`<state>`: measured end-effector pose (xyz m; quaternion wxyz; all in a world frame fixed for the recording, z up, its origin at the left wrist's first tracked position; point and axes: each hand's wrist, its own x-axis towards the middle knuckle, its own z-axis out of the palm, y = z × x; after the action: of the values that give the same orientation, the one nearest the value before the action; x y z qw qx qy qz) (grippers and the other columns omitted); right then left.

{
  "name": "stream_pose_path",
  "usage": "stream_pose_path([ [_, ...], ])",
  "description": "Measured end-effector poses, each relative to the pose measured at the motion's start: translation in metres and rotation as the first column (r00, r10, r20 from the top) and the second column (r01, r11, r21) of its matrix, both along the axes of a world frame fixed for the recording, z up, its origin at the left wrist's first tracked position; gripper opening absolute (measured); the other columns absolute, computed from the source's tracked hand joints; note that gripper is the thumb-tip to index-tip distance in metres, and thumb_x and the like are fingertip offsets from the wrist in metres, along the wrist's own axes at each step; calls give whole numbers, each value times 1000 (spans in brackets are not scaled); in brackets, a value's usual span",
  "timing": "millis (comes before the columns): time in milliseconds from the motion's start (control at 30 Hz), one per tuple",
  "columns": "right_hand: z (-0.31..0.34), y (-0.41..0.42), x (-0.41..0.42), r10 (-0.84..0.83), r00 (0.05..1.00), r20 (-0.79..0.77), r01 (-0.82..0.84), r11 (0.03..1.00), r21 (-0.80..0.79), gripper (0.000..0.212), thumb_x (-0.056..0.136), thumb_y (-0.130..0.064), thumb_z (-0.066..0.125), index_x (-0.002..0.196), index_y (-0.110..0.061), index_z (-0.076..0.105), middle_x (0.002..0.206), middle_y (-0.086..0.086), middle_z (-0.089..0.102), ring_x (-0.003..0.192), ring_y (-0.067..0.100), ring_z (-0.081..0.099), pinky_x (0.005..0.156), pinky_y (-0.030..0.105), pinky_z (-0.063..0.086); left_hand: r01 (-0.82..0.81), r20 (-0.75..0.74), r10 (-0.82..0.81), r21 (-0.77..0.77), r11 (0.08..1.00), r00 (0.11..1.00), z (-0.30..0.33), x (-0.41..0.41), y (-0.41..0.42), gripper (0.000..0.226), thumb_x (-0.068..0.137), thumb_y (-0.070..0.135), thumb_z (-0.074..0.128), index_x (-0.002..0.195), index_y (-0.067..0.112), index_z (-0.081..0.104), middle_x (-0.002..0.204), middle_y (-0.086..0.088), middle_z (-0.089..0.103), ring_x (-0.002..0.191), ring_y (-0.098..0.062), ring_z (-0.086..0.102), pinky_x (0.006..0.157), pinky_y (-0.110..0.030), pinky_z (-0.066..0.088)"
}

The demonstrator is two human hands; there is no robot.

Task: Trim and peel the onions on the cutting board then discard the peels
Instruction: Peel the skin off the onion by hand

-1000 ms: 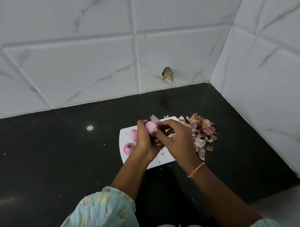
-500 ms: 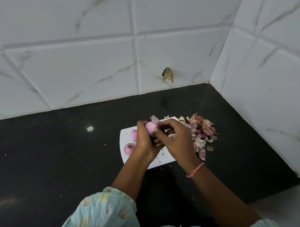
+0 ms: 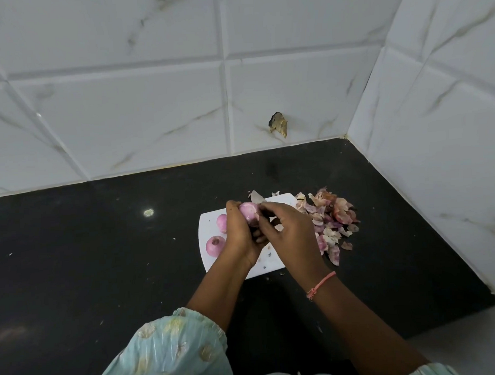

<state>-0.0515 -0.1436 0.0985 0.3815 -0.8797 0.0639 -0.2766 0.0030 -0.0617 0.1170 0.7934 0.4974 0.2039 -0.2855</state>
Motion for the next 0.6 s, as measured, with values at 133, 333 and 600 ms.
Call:
stream_pose_path([
  [133, 2, -2, -1, 10, 999, -45, -12, 999, -46, 19, 88, -16, 67, 107, -17, 70, 96, -6, 71, 87, 7, 64, 76, 27, 55, 17, 52, -20, 53, 998, 998, -2, -4, -4, 53, 100, 36, 34, 58, 13, 57, 51, -4, 61, 53, -16, 61, 56, -26, 45],
  [333, 11, -3, 9, 11, 994, -111, 2, 993, 120, 17, 86, -30, 72, 96, -16, 74, 86, -7, 73, 83, 5, 67, 74, 30, 57, 15, 125, -19, 36, 999, 992, -4, -6, -4, 58, 100, 32, 36, 50, 17, 61, 64, -7, 69, 78, -26, 64, 85, -40, 49],
  [600, 16, -14, 16, -22, 993, -112, 27, 999, 38, 8, 83, -12, 70, 89, -11, 75, 79, -2, 72, 72, 8, 66, 69, 33, 57, 41, 136, -51, 77, 996, 989, -6, -5, -4, 59, 99, 35, 32, 45, 16, 49, 57, -6, 36, 55, -15, 30, 56, -30, 22],
])
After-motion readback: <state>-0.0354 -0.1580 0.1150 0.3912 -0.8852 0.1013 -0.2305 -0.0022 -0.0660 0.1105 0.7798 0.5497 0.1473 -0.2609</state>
